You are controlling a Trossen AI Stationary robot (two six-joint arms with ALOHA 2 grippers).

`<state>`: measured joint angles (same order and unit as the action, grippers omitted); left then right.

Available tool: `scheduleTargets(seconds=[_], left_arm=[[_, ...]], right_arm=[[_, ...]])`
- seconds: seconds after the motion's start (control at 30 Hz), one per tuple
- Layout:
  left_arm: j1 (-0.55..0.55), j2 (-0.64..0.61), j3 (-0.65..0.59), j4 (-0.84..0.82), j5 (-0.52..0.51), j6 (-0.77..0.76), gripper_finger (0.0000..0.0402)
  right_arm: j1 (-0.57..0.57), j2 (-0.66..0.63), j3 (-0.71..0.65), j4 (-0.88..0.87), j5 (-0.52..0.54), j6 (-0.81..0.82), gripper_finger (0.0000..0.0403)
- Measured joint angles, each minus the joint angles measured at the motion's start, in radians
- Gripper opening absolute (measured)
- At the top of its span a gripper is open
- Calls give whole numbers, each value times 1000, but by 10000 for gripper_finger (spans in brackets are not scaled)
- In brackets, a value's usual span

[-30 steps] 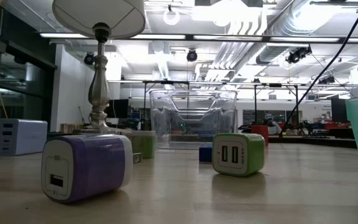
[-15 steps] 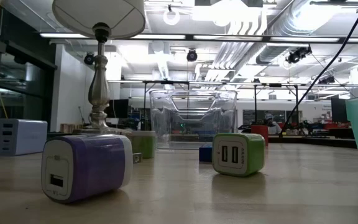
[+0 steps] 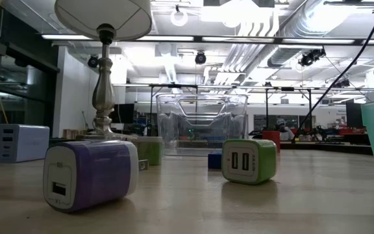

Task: Pick & Place Office items
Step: Put the blue digital clock into the green bin

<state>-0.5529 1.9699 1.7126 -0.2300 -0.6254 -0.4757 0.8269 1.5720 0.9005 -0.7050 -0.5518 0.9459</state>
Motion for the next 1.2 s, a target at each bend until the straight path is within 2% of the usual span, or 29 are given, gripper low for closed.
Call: scheduleTargets(seconds=[0.17, 0.37, 0.53, 0.77, 0.83, 1.0, 1.2], left_arm=[[-4, -11, 1, -19, 3, 0, 232], [-5, -20, 1, -60, 6, -19, 232], [0, -20, 1, -63, 5, -23, 232], [21, -26, 1, -153, -2, -105, 232], [27, -29, 1, -206, -5, -145, 232], [41, -34, 0, -345, 1, -273, 232], [42, -45, 0, -481, 9, -378, 232]], right_arm=[[-63, -40, 0, -1, -30, -58, 178], [-134, -185, 0, -12, 2, -64, 178], [-197, -344, 0, -80, 145, -113, 178], [-266, -508, 0, -154, 519, -249, 178], [-281, -529, 0, -155, 581, -295, 178], [-317, -539, 0, -155, 654, -393, 178], [-377, -532, 0, -157, 658, -473, 178]])
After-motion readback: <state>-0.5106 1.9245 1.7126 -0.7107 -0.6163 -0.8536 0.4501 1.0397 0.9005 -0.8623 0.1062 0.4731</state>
